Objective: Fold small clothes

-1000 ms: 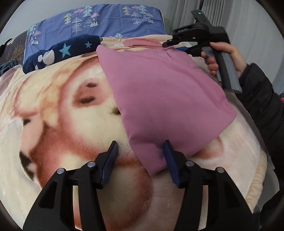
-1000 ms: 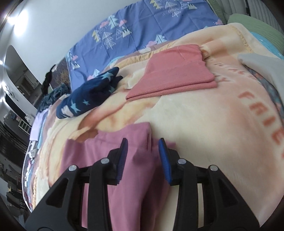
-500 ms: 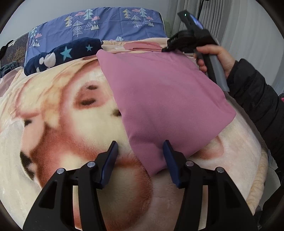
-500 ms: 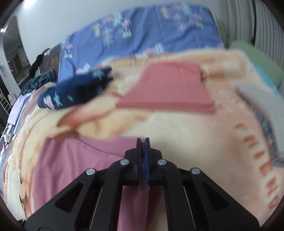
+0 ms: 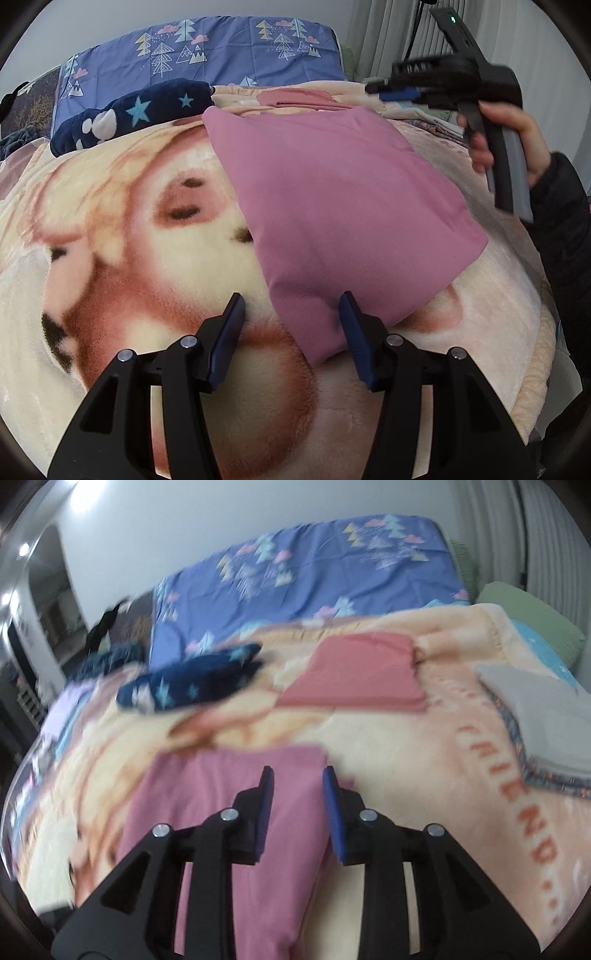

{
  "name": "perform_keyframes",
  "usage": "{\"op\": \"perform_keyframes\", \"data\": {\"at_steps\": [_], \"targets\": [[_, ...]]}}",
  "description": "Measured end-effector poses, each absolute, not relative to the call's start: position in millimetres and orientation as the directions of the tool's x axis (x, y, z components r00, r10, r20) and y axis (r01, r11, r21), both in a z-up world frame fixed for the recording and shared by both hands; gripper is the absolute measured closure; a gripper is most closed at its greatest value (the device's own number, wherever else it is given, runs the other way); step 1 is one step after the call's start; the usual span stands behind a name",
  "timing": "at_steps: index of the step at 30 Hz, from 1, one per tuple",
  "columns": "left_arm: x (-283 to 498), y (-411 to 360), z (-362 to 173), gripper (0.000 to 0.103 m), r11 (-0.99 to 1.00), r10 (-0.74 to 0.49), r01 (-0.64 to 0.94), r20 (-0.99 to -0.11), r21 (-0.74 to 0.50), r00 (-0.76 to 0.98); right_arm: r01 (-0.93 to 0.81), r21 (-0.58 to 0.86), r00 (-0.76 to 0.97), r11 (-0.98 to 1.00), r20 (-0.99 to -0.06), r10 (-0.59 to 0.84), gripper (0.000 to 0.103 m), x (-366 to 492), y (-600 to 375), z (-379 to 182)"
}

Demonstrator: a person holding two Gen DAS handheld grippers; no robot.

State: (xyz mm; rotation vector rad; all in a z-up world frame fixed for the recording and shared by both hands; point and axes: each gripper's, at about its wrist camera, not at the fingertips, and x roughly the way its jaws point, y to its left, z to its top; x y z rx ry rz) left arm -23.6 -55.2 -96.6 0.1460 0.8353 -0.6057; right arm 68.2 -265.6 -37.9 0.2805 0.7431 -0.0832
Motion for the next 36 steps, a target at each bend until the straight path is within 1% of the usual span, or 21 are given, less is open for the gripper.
{"op": "perform_keyframes", "data": {"at_steps": [1,3,4,6,7,10,12,14,16,17,18,19,21,23,25,29,30,31,32,33,36], "targets": [[-24,-55,-97,0.048,0.823,-0.447,0.558,-0.732,-0.111,0.514,0.172,0.172,0.698,0.970,-0.716,0.004,0.081,70,-258,-51],[-24,-55,-97,0.048,0.823,-0.447,0.558,-0.732,-0.109,0.515,0.195,0.070,0.639,0.978,-0.766,-0.073,0.077,76,-256,-82],[-24,-55,-96,0.047,0.823,-0.446,0.558,-0.731,-0.107,0.516,0.206,0.059,0.645,0.977,-0.759,-0.090,0.067,75,-261,-95],[-25,-55,-96,0.046,0.826,-0.438,0.554,-0.731,-0.099,0.523,0.232,0.134,0.663,0.963,-0.747,-0.056,0.067,68,-273,-99],[-26,-55,-96,0.045,0.828,-0.436,0.552,-0.731,-0.097,0.525,0.250,0.154,0.666,0.956,-0.744,-0.054,0.067,65,-276,-96],[-25,-55,-96,0.044,0.830,-0.432,0.549,-0.731,-0.094,0.528,0.291,0.107,0.688,0.951,-0.713,-0.131,0.080,48,-271,-75],[-26,-55,-96,0.044,0.831,-0.429,0.549,-0.731,-0.088,0.531,0.252,0.137,0.727,0.958,-0.680,-0.094,0.080,30,-261,-61],[-27,-55,-95,0.044,0.832,-0.426,0.548,-0.730,-0.084,0.535,0.158,0.216,0.772,0.964,-0.636,0.016,0.080,10,-247,-49],[-28,-54,-93,0.046,0.833,-0.428,0.547,-0.725,-0.084,0.540,0.076,0.237,0.788,0.969,-0.610,0.087,0.080,-3,-230,-45],[-28,-52,-92,0.048,0.834,-0.429,0.544,-0.723,-0.087,0.542,0.056,0.215,0.786,0.975,-0.612,0.090,0.080,-7,-221,-45],[-29,-50,-88,0.060,0.836,-0.434,0.541,-0.717,-0.094,0.546,0.057,0.156,0.771,0.986,-0.634,0.055,0.080,-8,-212,-51],[-28,-47,-82,0.076,0.830,-0.458,0.544,-0.706,-0.121,0.541,0.080,0.088,0.752,0.993,-0.660,-0.002,0.080,-6,-206,-60],[-23,-43,-64,0.084,0.815,-0.507,0.554,-0.676,-0.173,0.535,0.126,0.045,0.704,0.991,-0.708,-0.058,0.080,0,-210,-85],[-19,-47,-49,0.084,0.811,-0.512,0.566,-0.649,-0.149,0.563,0.141,0.122,0.703,0.982,-0.711,-0.012,0.079,0,-220,-95],[-10,-58,-34,0.084,0.805,-0.511,0.582,-0.627,-0.111,0.588,0.139,0.119,0.716,0.983,-0.698,-0.016,0.073,-2,-219,-90],[23,-90,-29,0.084,0.783,-0.532,0.612,-0.628,-0.111,0.568,0.147,0.080,0.717,0.986,-0.695,-0.050,0.070,-3,-212,-93],[37,-100,-39,0.083,0.794,-0.507,0.600,-0.651,-0.097,0.565,0.151,0.082,0.717,0.985,-0.695,-0.052,0.066,-4,-214,-94],[48,-106,-48,0.080,0.806,-0.478,0.585,-0.680,-0.090,0.556,0.165,0.081,0.713,0.983,-0.698,-0.062,0.053,-2,-217,-94],[61,-110,-65,0.079,0.822,-0.445,0.562,-0.721,-0.092,0.532,0.190,0.092,0.705,0.977,-0.706,-0.071,0.049,-1,-222,-97],[73,-110,-84,0.079,0.828,-0.442,0.546,-0.747,-0.127,0.496,0.188,0.126,0.705,0.974,-0.708,-0.044,0.049,-3,-227,-98],[79,-93,-89,0.080,0.809,-0.529,0.531,-0.704,-0.252,0.474,0.185,0.230,0.708,0.955,-0.706,0.033,0.047,-7,-241,-103]]}}
